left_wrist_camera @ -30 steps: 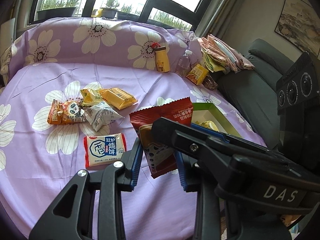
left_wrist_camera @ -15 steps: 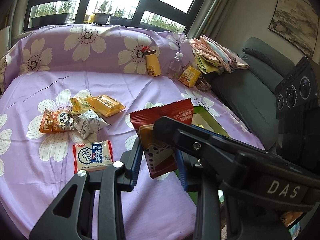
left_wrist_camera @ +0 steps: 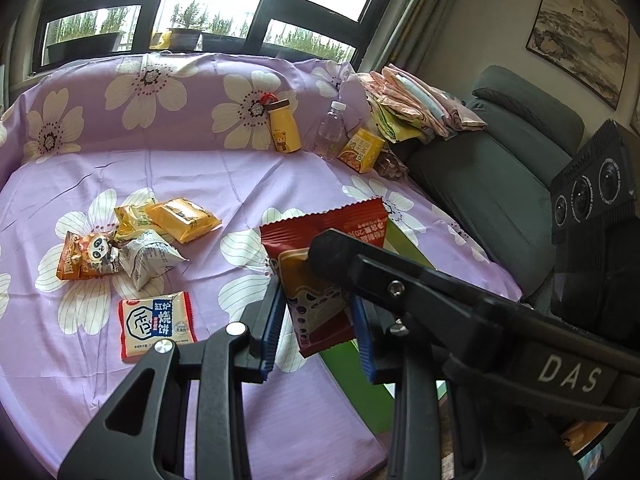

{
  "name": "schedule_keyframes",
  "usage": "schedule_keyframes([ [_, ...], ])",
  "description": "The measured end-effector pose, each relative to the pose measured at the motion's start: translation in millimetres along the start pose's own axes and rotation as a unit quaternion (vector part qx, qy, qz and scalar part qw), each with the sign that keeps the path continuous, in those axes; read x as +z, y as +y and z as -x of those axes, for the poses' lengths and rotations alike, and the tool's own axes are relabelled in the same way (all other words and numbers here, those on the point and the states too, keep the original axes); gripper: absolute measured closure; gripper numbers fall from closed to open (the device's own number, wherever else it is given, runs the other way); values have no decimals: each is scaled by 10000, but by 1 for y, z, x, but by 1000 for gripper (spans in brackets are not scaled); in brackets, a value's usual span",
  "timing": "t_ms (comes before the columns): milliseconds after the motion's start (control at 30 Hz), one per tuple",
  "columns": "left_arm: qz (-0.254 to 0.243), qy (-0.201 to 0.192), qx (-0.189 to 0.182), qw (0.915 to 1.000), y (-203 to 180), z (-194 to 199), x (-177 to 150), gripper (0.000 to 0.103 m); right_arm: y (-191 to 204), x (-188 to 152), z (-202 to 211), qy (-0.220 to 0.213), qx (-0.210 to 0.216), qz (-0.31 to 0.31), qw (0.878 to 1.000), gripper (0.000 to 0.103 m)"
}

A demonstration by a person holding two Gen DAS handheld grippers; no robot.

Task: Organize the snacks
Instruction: 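Carry the red biscuit packet with the right gripper over the green box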

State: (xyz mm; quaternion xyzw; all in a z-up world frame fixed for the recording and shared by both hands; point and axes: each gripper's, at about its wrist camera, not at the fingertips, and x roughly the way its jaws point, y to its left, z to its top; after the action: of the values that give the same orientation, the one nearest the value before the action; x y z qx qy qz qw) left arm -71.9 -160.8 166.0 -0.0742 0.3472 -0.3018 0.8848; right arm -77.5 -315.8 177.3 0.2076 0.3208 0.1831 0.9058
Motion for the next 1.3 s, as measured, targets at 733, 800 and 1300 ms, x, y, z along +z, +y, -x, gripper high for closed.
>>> schedule_keyframes([
  [733, -184, 219, -301, 9991, -45, -43, 9, 71, -55, 12, 26, -240, -255, -471, 9983, 55],
  [800, -234, 254, -347, 9988, -49, -47, 10, 71, -61, 13, 29, -254, -301, -508, 9979, 55],
  [1300, -294, 677, -585, 9956, -76, -97, 10, 70, -118, 13, 34, -251, -513, -1177, 9914, 55],
])
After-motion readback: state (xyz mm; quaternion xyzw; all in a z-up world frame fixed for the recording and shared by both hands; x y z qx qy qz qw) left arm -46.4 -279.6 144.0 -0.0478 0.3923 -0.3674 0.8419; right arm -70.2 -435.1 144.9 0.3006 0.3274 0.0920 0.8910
